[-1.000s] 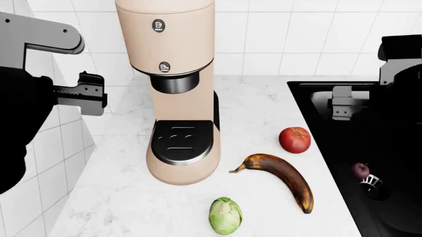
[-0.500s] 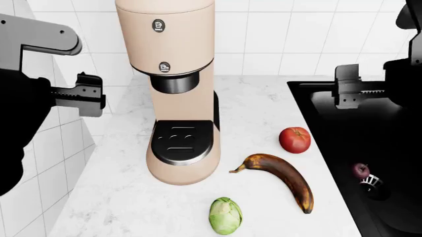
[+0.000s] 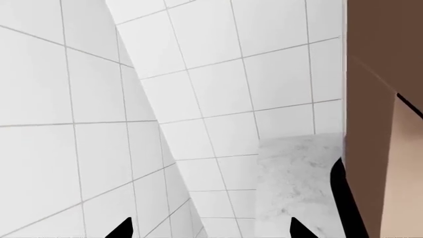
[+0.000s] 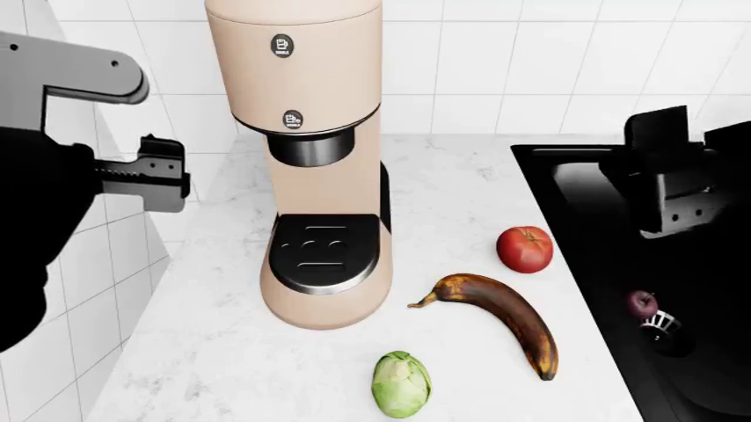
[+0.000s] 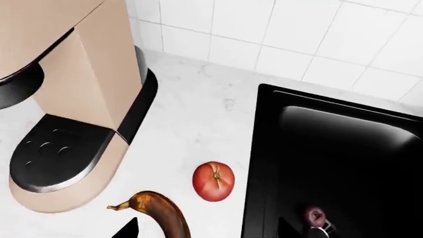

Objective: There is a mixed pile of frozen fruits and vegetables on the counter. Locate all the frozen vegetables and place the items in a bowl on the counter. Take all the frozen fruits and defrost them in a running sink.

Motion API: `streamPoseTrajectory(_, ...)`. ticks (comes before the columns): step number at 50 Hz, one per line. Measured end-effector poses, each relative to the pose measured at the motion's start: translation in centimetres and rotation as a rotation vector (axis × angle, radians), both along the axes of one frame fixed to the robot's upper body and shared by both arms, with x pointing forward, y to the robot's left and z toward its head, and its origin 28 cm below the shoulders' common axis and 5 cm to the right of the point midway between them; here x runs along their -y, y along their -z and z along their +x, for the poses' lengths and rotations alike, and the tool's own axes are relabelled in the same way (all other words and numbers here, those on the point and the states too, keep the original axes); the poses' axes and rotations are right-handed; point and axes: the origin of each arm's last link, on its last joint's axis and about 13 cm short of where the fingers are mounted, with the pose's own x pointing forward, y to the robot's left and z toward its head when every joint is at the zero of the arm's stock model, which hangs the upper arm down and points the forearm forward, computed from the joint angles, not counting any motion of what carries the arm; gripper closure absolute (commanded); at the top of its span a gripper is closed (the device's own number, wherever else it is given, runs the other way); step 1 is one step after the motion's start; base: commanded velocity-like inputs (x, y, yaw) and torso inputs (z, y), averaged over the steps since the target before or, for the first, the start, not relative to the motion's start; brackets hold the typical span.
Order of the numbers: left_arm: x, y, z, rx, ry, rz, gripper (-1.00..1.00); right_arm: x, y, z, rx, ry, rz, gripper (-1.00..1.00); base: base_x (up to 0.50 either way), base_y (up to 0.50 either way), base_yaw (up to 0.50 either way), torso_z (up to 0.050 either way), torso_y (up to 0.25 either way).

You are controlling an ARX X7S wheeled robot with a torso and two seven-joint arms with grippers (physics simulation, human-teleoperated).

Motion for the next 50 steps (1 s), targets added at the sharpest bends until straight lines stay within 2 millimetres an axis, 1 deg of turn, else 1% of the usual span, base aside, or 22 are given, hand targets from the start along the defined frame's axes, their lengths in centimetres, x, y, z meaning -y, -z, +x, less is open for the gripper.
streamPoseTrajectory(12, 0.0, 0.2, 0.2, -0.003, 0.002, -0.006, -1.0, -1.1, 0.1, -0.9, -0.05, -0.122, 0.034, -1.0, 0.0, 0.0, 0.0, 0.0, 0.0)
streamPoseTrajectory(24, 0.0, 0.2, 0.0, 0.001, 0.003, -0.009, -1.0, -2.1, 1.6, -1.0, -0.128, -0.197, 0.038, -1.0, 0.0, 0.0, 0.0, 0.0, 0.0)
streamPoseTrajectory(35, -0.1, 0.3, -0.2, 0.005, 0.001, -0.013, -1.0, -2.3, 3.0, -1.1, -0.187, -0.208, 0.019, -1.0, 0.0, 0.0, 0.0, 0.0, 0.0)
streamPoseTrajectory(42, -0.1, 0.3, -0.3, 0.006, 0.0, -0.014, -1.0, -2.4, 3.4, -1.0, -0.195, -0.199, 0.015, -1.0, 0.0, 0.0, 0.0, 0.0, 0.0)
streamPoseTrajectory(50, -0.2, 0.4, -0.3, 0.006, 0.0, -0.015, -1.0, -2.9, 3.6, -0.3, -0.188, -0.175, 0.01, -1.0, 0.0, 0.0, 0.0, 0.0, 0.0)
